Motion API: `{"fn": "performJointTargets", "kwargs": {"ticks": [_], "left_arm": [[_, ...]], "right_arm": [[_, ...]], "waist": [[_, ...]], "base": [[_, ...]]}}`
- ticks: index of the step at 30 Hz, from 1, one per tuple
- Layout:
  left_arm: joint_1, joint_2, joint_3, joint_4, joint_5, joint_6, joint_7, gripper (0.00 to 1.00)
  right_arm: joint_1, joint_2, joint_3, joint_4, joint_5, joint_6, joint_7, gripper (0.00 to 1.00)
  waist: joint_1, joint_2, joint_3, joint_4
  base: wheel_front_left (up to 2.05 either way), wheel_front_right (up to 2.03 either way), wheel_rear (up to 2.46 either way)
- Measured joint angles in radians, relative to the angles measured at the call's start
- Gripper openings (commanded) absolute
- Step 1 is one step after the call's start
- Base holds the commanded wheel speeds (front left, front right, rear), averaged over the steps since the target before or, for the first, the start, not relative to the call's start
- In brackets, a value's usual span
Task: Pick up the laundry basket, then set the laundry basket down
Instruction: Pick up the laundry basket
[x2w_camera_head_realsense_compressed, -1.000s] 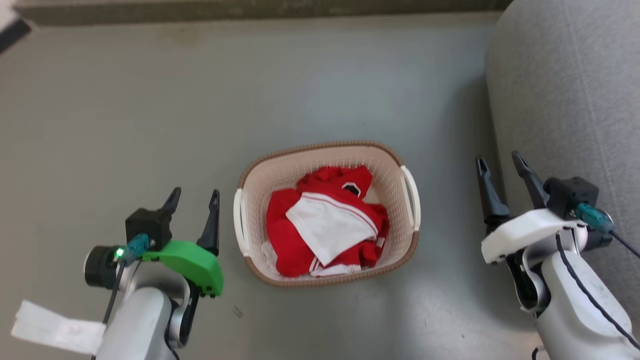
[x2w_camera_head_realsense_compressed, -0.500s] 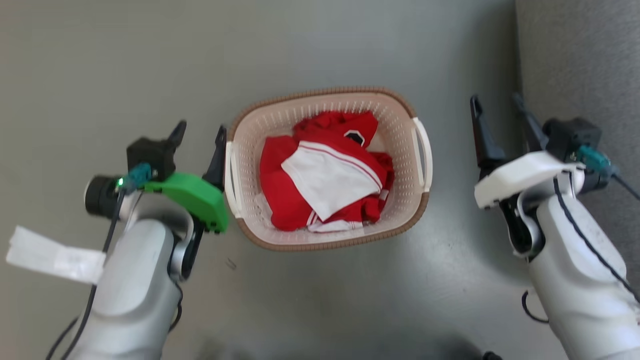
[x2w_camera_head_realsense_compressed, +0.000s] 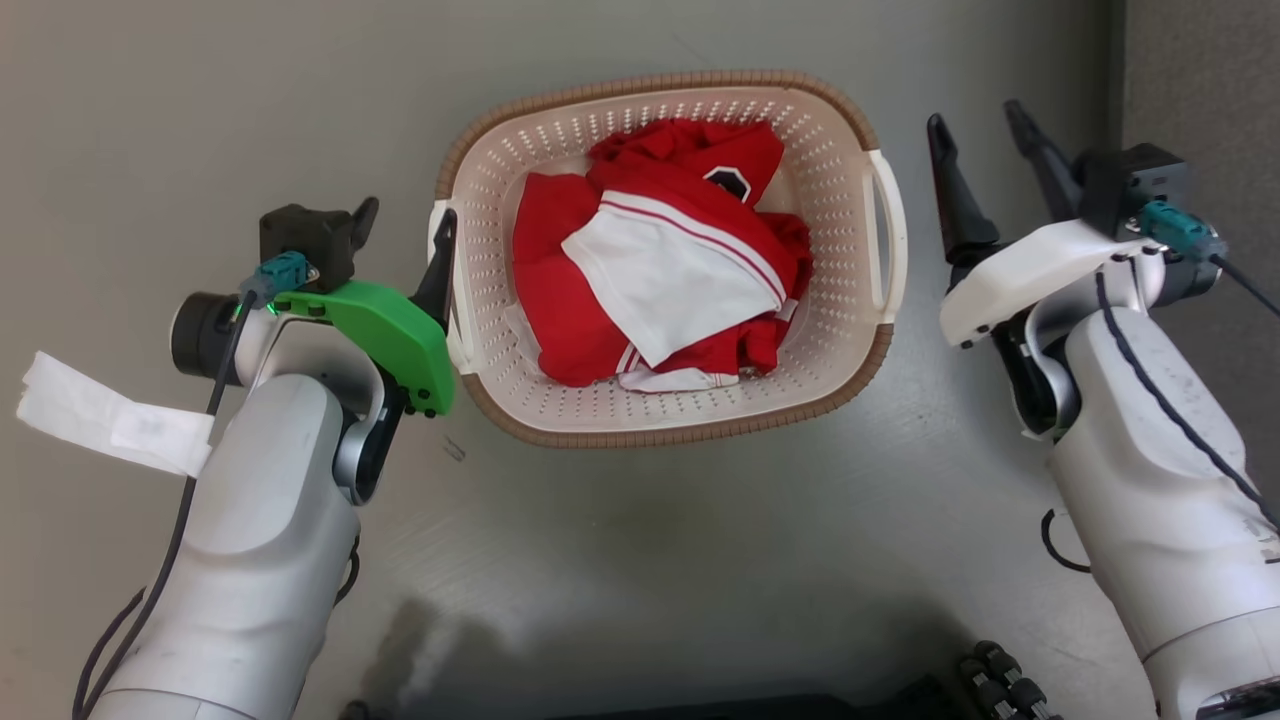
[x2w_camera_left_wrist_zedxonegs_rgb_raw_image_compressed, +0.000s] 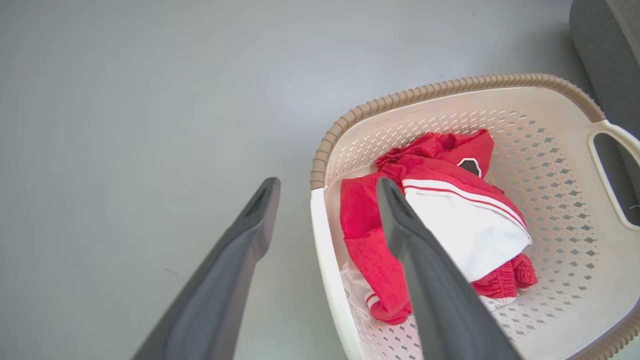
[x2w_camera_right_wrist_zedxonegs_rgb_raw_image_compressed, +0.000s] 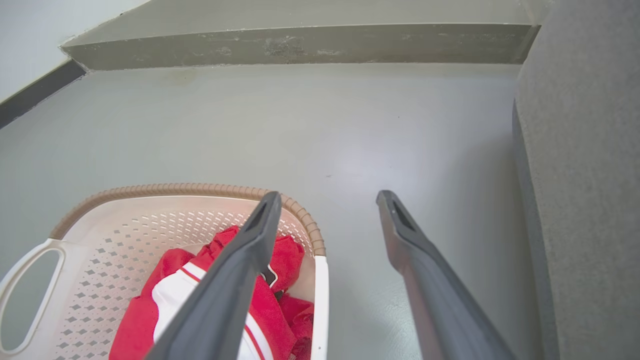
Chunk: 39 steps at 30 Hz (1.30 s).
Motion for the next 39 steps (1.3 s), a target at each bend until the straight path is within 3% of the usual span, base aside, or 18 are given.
{"fn": "performJointTargets", "kwargs": {"ticks": [16,39], "left_arm": [[-0.046,-0.026,-0.025,0.165,-0.035,-0.035,0.003,1.00],[-0.174,-0.035,-0.031,0.342,-0.102,-0.053,0.011,1.00]], "right_arm": [[-0.027,0.030,0.047,0.151,-0.008,0.027,0.000,1.00],[-0.102,0.061,0.076,0.255,0.002,0.044,0.000,1.00]], "waist": [[-0.0001,0.0000,0.071,-0.001],[-0.0001,0.0000,0.139,-0.029]], "base": [[0.00,0.00,0.00],[0.00,0.00,0.00]]}}
